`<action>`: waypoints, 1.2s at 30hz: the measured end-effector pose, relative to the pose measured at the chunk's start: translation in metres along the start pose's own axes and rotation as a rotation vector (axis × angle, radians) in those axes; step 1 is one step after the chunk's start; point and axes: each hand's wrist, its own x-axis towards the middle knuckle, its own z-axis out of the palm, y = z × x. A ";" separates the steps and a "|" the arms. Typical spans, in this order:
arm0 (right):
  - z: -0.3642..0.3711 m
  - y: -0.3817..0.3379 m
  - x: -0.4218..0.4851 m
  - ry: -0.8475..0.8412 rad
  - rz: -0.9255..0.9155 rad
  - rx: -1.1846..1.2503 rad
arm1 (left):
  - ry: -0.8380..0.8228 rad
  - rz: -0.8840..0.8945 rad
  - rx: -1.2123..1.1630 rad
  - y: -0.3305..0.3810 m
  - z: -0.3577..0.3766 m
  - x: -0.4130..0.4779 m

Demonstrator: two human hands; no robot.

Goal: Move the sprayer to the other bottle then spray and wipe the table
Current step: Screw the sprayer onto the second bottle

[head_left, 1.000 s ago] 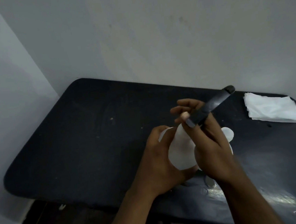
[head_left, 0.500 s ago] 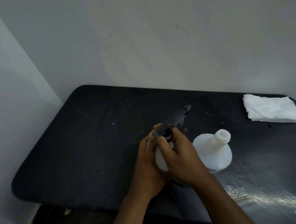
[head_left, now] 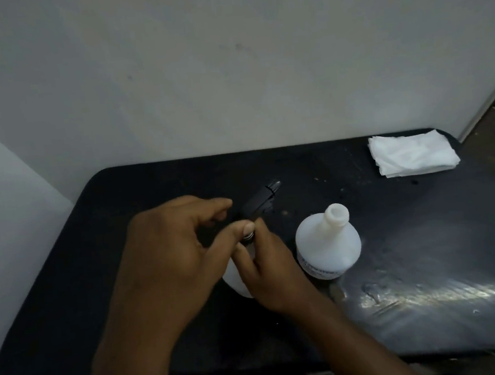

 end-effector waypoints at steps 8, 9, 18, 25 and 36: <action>-0.006 0.004 -0.002 0.022 -0.178 0.311 | 0.010 -0.013 -0.010 -0.003 0.018 0.008; -0.008 0.004 -0.002 0.024 -0.175 0.341 | 0.015 -0.019 -0.011 -0.003 0.019 0.008; -0.008 0.007 0.008 0.094 -0.037 0.558 | 0.081 -0.098 -0.066 -0.007 0.019 0.009; -0.002 0.006 0.005 0.131 -0.049 0.525 | 0.089 -0.060 -0.093 -0.007 0.019 0.008; 0.000 0.010 0.004 0.174 0.004 0.611 | 0.075 -0.072 -0.114 -0.014 0.020 0.010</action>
